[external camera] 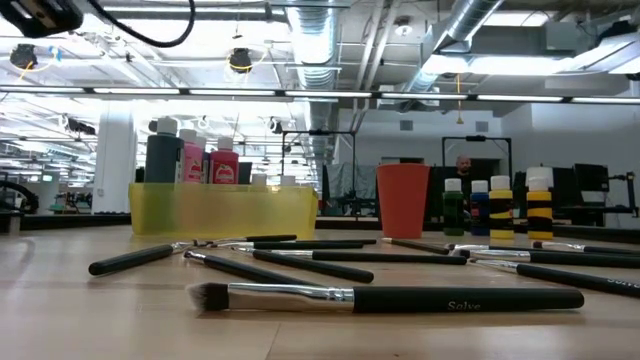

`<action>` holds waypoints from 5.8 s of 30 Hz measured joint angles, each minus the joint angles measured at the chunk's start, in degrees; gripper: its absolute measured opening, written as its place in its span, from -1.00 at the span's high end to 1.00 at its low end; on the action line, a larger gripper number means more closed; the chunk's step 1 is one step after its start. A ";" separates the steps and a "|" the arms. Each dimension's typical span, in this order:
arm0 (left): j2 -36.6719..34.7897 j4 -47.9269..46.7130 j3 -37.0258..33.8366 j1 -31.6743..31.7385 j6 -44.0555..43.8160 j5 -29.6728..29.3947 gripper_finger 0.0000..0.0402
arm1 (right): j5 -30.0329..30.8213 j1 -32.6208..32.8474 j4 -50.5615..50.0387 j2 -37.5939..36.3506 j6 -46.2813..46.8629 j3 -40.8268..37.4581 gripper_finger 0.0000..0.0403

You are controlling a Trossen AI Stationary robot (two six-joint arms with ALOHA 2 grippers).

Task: Pick & Place Paint Supplies
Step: Put the blue paint bottle into the yellow bin

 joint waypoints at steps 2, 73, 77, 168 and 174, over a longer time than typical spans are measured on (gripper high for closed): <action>1.57 0.11 -0.02 -1.40 0.01 -0.05 0.50 | 0.53 0.02 -0.41 -0.56 0.02 -0.75 -0.23; 5.64 6.97 -8.77 -6.36 -3.73 -7.39 -0.13 | 2.54 0.00 -0.94 -0.69 0.02 -0.99 -0.23; 6.96 7.51 -8.81 -6.69 -3.75 -7.28 -0.13 | 2.51 0.01 -0.94 -0.69 0.46 -0.99 -0.23; 16.59 -1.56 16.52 57.09 65.44 1.75 0.49 | 4.37 0.00 -3.31 -0.69 -1.07 -0.97 -0.23; 16.89 -1.57 16.52 57.35 77.28 1.57 0.49 | 4.39 0.00 -4.25 -0.69 -1.07 -0.97 -0.23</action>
